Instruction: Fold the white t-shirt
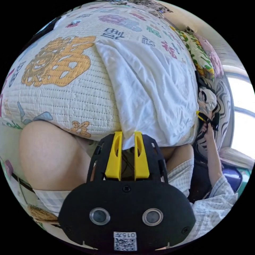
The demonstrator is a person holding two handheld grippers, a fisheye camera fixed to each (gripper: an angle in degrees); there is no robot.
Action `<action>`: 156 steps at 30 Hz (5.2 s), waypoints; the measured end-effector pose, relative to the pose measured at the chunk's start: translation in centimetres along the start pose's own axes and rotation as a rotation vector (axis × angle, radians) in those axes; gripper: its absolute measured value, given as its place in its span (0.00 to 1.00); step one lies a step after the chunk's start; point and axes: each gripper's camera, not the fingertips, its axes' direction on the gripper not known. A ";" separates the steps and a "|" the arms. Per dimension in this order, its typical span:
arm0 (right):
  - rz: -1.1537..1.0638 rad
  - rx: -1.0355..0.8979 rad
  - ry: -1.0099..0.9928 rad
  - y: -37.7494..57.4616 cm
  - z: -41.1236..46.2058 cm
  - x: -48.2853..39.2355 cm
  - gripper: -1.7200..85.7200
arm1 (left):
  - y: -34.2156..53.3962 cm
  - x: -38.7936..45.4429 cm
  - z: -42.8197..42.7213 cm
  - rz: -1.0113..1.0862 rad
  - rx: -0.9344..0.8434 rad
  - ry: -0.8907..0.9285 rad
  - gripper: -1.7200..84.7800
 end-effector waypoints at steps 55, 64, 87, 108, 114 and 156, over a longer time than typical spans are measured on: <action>0.100 -0.204 -0.204 6.0 1.6 1.7 0.11 | 1.7 -2.9 4.2 0.116 -0.098 0.437 0.02; 0.020 -0.193 -0.167 5.4 -0.2 -0.8 0.04 | 4.2 -4.9 3.2 0.027 -0.058 0.334 0.13; -0.191 0.290 -0.434 -24.9 -14.8 -13.2 0.15 | -20.2 -1.3 -17.0 0.307 0.692 0.793 0.12; 0.154 -0.162 0.260 2.5 -4.1 -10.1 0.07 | -4.0 -6.1 -1.1 0.130 -0.341 0.102 0.08; 0.186 -0.207 0.036 3.1 -5.3 -12.6 0.01 | -3.1 -5.9 -2.9 0.114 -0.275 0.074 0.03; -0.750 0.557 0.844 -5.2 -40.1 -98.9 0.01 | 10.2 -3.0 -19.4 0.248 0.304 0.218 0.04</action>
